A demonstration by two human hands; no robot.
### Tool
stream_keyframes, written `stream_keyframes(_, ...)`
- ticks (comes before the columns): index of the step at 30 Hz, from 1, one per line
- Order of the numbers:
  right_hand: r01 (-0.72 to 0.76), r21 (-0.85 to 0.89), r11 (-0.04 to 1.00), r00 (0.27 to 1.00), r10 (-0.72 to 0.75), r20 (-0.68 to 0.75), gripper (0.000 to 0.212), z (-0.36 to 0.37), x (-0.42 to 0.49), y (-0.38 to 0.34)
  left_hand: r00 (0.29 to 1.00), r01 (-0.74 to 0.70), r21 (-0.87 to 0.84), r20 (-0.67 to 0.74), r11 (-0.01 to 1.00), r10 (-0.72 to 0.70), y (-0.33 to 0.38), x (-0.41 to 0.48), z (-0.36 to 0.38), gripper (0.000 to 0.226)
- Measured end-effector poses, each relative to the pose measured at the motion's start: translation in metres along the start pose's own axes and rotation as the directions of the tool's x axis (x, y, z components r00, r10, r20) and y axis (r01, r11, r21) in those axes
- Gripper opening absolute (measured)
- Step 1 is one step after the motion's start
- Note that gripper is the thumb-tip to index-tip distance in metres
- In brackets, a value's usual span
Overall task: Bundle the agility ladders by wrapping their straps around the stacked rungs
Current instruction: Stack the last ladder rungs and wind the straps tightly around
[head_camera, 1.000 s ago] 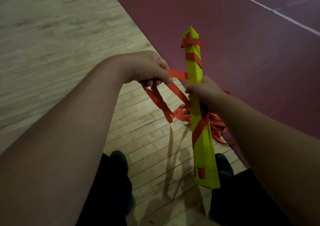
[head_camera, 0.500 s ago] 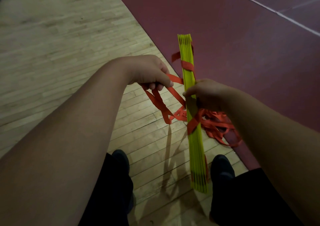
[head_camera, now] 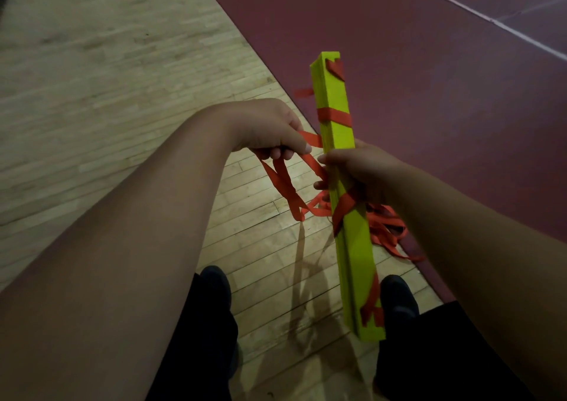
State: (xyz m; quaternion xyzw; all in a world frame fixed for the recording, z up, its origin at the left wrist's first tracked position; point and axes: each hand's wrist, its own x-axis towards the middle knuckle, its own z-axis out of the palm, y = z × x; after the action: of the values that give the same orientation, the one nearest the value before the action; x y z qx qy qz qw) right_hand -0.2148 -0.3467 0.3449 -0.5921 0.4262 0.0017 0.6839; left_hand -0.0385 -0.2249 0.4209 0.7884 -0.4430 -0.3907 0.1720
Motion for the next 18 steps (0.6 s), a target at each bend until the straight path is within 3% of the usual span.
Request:
stream_keyframes(5, 0.057, -0.026, 0.998, 0.998, -0.057, 0.015, 0.037, 0.002, -0.006, -0.007, 1.000, 0.002, 0.018, -0.021, 1.000, -0.002, 0.000, 0.005, 0.002, 0.022)
stream_keyframes(11, -0.048, -0.015, 0.999, 0.986, 0.050, 0.156, 0.048, -0.011, -0.010, -0.015, 1.000, 0.016, 0.016, -0.004, 1.000, -0.016, -0.002, 0.006, 0.003, 0.021)
stream_keyframes(16, 0.059, -0.130, 0.990, 0.970, -0.026, 0.244, 0.025, -0.016, -0.018, -0.017, 0.998, 0.058, -0.014, -0.008, 0.998, -0.058, -0.005, 0.006, 0.001, 0.020)
stream_keyframes(18, 0.101, -0.174, 0.980, 0.970, -0.058, 0.235, 0.026, -0.014, -0.017, -0.014, 0.998, 0.062, -0.016, -0.013, 0.998, -0.062, -0.005, 0.005, 0.003, 0.022)
